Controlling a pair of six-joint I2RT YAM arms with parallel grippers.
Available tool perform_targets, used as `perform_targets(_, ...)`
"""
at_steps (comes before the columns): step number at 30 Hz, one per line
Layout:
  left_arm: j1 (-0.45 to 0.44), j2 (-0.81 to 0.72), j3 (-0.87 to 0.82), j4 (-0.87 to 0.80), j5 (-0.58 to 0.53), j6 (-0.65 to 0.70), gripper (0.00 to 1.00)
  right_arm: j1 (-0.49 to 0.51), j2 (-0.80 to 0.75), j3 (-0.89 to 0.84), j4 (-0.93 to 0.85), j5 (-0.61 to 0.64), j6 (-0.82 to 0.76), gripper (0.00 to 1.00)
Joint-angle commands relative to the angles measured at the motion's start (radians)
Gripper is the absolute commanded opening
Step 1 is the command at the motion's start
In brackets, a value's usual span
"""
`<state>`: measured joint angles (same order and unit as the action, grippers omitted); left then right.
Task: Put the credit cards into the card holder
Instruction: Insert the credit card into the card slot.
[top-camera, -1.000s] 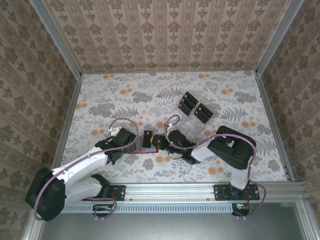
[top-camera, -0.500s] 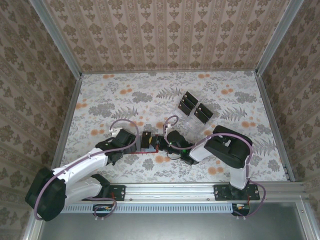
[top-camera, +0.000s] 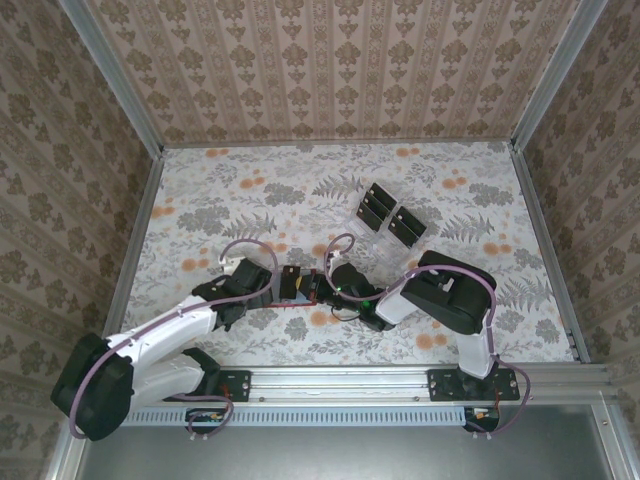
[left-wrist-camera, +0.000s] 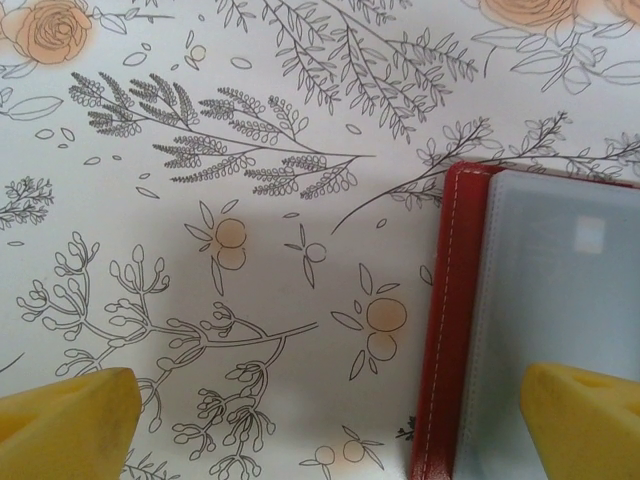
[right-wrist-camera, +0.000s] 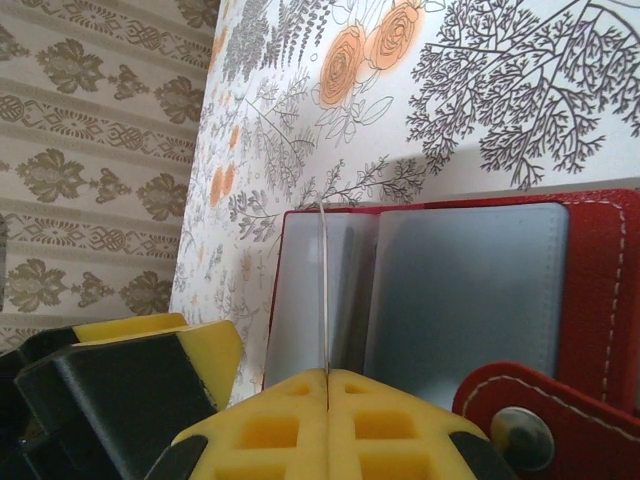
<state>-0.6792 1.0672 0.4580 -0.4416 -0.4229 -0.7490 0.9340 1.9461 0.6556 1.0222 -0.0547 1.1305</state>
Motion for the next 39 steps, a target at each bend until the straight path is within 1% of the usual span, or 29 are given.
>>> perform_targets(1, 0.0, 0.005, -0.009, 0.0, -0.002, -0.012, 1.0, 0.012, 0.008, 0.0, 0.041, 0.021, 0.012, 0.0)
perform_targets(10, 0.0, 0.004, -0.009, 0.0, -0.004, -0.012, 1.0, 0.03, 0.025, -0.013, 0.049, 0.026, 0.033, 0.0)
perform_targets(22, 0.001, 0.0, -0.007, -0.002, -0.007, -0.013, 1.0, 0.032, 0.05, -0.042, 0.067, 0.053, 0.101, 0.0)
perform_targets(31, 0.0, 0.0, -0.004, -0.001, -0.008, -0.011, 1.0, 0.032, 0.078, -0.02, 0.059, 0.017, 0.12, 0.0)
perform_targets(39, 0.0, 0.0, -0.005, 0.0, -0.008, -0.01, 1.0, 0.028, 0.091, 0.029, -0.008, -0.036, 0.11, 0.0)
